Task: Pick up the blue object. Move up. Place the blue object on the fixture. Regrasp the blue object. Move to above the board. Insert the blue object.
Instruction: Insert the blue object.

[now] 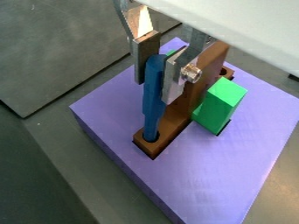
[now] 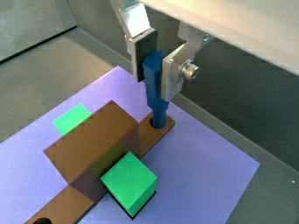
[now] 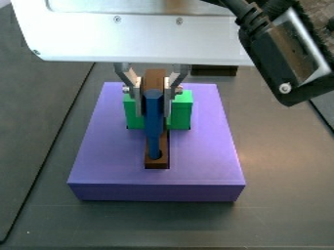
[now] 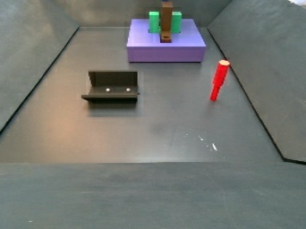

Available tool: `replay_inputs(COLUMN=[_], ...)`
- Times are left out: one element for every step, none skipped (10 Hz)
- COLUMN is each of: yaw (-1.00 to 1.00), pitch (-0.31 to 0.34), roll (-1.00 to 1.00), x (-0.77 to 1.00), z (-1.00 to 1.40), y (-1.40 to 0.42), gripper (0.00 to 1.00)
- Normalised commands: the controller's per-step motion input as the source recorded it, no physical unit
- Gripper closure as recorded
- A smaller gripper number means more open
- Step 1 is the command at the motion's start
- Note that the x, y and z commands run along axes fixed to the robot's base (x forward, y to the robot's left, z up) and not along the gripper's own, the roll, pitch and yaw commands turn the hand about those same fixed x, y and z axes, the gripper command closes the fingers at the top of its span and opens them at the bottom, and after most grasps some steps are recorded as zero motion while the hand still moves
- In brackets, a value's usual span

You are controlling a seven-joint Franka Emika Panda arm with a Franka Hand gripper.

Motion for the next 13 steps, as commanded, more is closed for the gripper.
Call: replay_inputs(yaw=[0.00, 0.00, 0.00, 0.00, 0.00, 0.00, 0.00, 0.00, 0.00, 0.00, 0.00, 0.00, 0.00], pitch=[0.000, 0.000, 0.000, 0.000, 0.000, -0.011, 0.000, 0.000, 0.000, 0.000, 0.000, 0.037, 0.104], roll=[0.26, 0.35, 0.39, 0.38, 0.41, 0.46, 0.46, 0.34, 0.10, 0.00, -0.11, -0.21, -0.26], x=[0.04, 0.08, 0.25, 0.30, 0.18, 0.16, 0.17, 0.14, 0.03, 0.00, 0.00, 0.09, 0.18], z=[-0.18, -0.15, -0.18, -0.21, -0.19, -0.14, -0.14, -0.27, -0.43, -0.44, -0.47, -0.59, -0.55], y=[-0.13, -0.20, -0.26, -0.27, -0.21, -0.13, -0.06, 0.00, 0.00, 0.00, 0.00, 0.00, 0.08], gripper=[1.00, 1.00, 1.00, 1.00, 1.00, 1.00, 1.00, 1.00, 1.00, 1.00, 1.00, 1.00, 1.00])
